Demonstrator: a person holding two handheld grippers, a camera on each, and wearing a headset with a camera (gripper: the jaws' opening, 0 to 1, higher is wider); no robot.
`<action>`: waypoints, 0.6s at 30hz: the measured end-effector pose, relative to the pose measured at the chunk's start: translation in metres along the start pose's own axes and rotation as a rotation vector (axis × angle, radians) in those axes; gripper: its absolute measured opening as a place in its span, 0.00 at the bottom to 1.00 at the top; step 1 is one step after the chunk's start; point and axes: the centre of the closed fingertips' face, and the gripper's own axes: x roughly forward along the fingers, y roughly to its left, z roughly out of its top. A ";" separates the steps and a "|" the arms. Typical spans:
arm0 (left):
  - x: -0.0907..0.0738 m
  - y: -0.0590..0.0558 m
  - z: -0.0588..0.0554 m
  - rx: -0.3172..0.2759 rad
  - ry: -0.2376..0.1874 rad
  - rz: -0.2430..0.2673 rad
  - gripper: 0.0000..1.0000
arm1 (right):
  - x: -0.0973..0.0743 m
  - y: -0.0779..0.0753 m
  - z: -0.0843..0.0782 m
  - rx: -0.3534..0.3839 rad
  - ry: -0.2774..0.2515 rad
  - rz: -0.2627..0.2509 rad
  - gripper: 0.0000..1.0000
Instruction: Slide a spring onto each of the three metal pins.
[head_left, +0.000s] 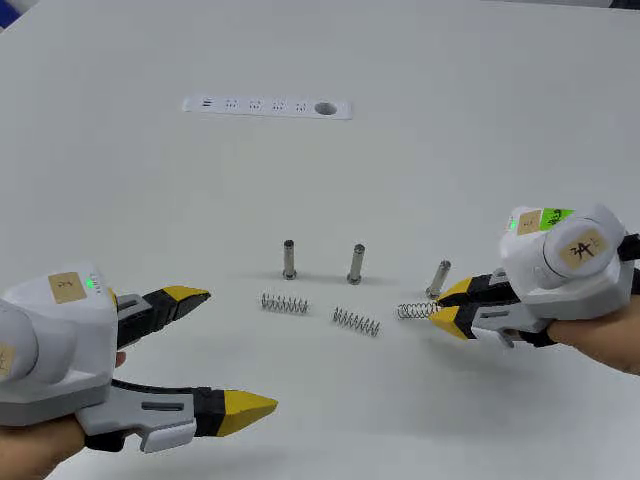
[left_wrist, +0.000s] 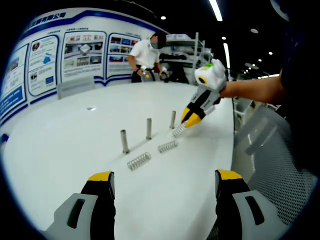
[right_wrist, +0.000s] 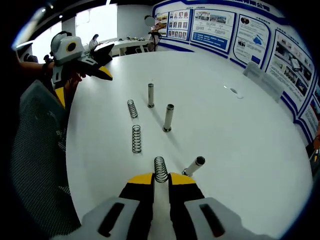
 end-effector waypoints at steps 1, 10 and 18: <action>0.000 0.000 0.000 0.000 0.000 0.000 0.84 | -0.001 0.000 0.001 -0.001 0.000 0.000 0.12; 0.000 0.000 0.000 0.000 -0.001 -0.001 0.84 | -0.005 -0.003 0.004 0.003 0.012 -0.013 0.12; 0.001 0.000 0.000 -0.001 -0.003 -0.002 0.84 | -0.010 -0.003 0.005 0.016 0.026 -0.008 0.11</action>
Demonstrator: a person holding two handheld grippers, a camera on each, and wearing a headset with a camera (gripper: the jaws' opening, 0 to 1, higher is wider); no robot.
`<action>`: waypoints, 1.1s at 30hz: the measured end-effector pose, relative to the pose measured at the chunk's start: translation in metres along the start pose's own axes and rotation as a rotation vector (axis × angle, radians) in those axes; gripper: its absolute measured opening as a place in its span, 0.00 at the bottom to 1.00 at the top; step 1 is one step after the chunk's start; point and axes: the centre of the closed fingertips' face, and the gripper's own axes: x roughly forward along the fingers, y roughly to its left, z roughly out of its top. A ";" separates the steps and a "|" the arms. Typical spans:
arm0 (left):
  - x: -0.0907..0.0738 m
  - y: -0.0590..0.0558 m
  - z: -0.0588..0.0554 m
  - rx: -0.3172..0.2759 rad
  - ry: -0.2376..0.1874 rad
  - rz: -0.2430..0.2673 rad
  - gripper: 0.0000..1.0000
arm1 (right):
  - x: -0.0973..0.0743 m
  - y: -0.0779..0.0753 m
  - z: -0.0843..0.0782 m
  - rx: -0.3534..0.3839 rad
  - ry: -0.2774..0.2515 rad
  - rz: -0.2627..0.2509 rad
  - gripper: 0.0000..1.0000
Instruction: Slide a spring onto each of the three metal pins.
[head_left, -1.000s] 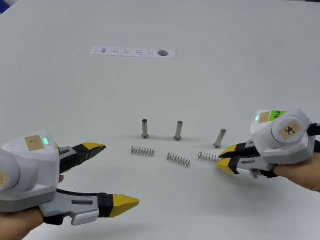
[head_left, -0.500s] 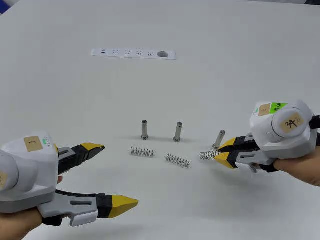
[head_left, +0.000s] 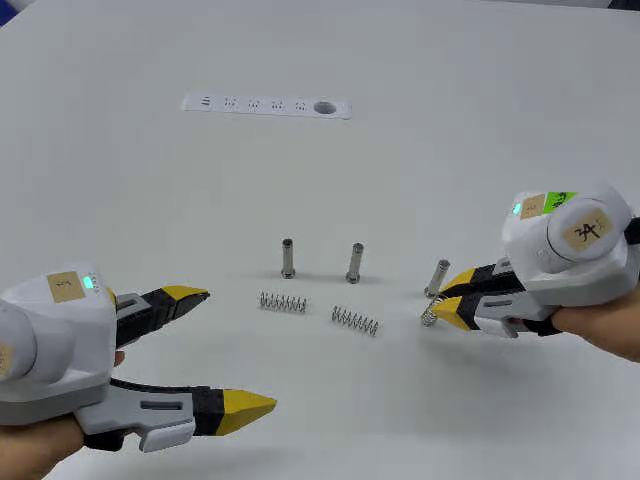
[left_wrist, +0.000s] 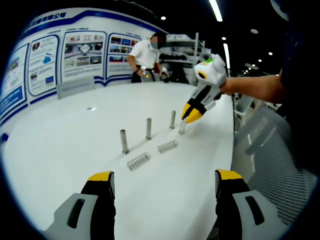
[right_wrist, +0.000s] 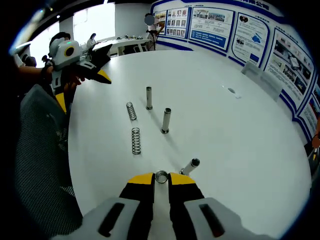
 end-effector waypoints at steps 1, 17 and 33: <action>0.000 0.000 0.000 -0.001 0.000 0.000 0.84 | -0.002 0.000 0.001 0.001 0.001 0.000 0.11; 0.000 -0.001 0.000 -0.001 -0.005 0.000 0.84 | -0.036 0.002 0.036 0.027 -0.023 0.027 0.11; 0.000 0.000 -0.001 -0.004 -0.007 0.002 0.84 | -0.056 -0.021 0.056 0.029 -0.041 -0.017 0.11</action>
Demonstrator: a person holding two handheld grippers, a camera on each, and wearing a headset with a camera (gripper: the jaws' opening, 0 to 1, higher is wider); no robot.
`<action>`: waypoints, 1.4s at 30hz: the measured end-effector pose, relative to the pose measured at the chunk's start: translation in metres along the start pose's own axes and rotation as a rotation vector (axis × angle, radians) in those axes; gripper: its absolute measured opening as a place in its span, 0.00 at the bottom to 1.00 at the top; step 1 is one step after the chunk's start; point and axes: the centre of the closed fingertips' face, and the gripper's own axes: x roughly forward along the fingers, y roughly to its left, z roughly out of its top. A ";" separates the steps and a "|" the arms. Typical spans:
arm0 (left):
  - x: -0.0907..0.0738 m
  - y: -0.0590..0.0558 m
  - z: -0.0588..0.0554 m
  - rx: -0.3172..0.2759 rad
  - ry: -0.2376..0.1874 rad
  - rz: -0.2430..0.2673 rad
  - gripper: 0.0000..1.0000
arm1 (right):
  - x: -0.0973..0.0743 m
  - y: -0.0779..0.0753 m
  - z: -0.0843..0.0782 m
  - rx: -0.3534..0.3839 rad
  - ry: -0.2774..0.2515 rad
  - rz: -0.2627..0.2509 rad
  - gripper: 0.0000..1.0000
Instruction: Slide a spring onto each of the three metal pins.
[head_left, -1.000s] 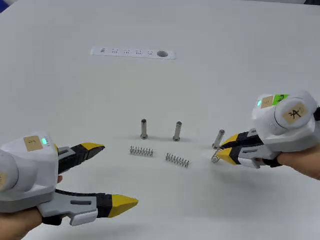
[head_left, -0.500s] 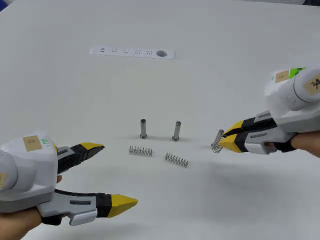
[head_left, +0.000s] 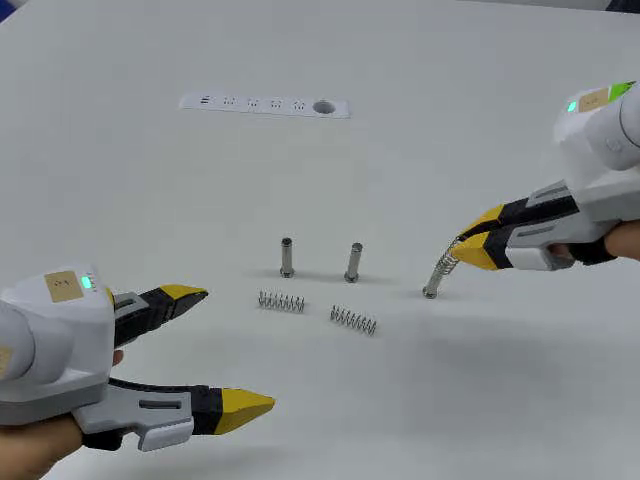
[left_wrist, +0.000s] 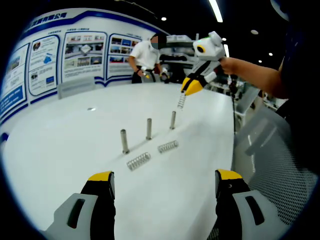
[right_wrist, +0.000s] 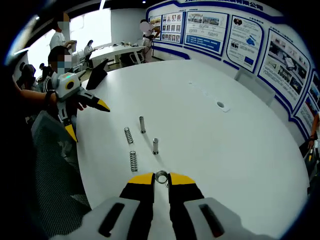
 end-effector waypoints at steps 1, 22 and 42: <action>0.000 0.000 0.000 0.000 -0.001 0.000 0.84 | -0.001 -0.002 0.002 0.001 -0.001 -0.003 0.11; 0.000 0.000 -0.001 -0.001 0.006 0.003 0.84 | 0.009 -0.018 -0.005 0.024 0.041 -0.024 0.11; -0.002 0.000 -0.004 -0.009 0.008 0.007 0.84 | 0.027 -0.020 -0.019 0.046 0.084 0.002 0.11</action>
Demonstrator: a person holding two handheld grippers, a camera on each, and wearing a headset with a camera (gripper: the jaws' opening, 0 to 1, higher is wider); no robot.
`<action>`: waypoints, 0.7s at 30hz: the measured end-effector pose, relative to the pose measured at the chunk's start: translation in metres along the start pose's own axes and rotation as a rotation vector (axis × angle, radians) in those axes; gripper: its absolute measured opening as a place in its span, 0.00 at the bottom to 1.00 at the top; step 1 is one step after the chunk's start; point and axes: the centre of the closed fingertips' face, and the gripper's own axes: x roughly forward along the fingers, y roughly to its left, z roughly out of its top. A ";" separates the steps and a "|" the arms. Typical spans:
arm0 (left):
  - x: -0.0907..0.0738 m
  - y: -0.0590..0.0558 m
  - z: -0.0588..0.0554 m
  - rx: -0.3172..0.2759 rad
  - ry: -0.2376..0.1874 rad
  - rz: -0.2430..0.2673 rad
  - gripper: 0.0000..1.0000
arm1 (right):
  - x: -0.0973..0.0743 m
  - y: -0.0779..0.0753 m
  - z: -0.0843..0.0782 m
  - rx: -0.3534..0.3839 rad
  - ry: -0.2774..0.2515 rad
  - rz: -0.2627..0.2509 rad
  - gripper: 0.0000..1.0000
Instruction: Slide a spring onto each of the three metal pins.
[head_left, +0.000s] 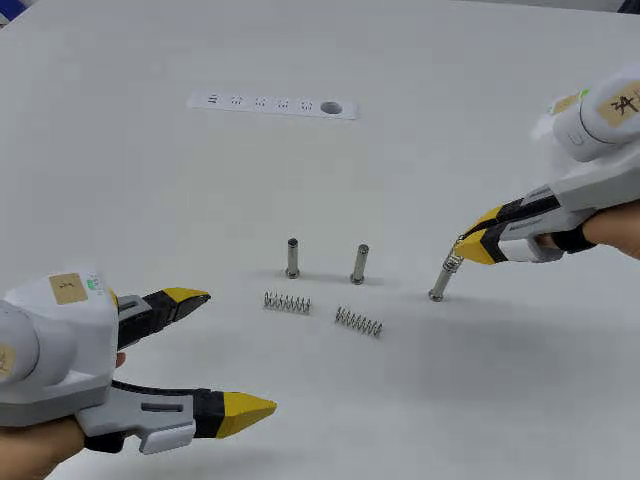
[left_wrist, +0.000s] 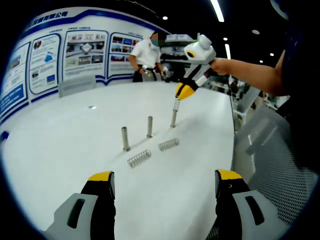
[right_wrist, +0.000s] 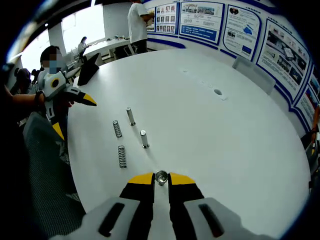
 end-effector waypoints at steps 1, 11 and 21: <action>0.000 0.000 0.000 -0.001 0.000 0.000 0.84 | 0.002 0.000 -0.001 -0.001 0.002 -0.001 0.11; 0.001 0.000 0.000 -0.001 0.000 -0.001 0.84 | 0.016 -0.004 -0.009 0.009 0.015 -0.004 0.11; 0.001 0.001 -0.001 -0.002 0.001 0.002 0.84 | 0.027 -0.005 -0.017 0.022 0.022 -0.011 0.11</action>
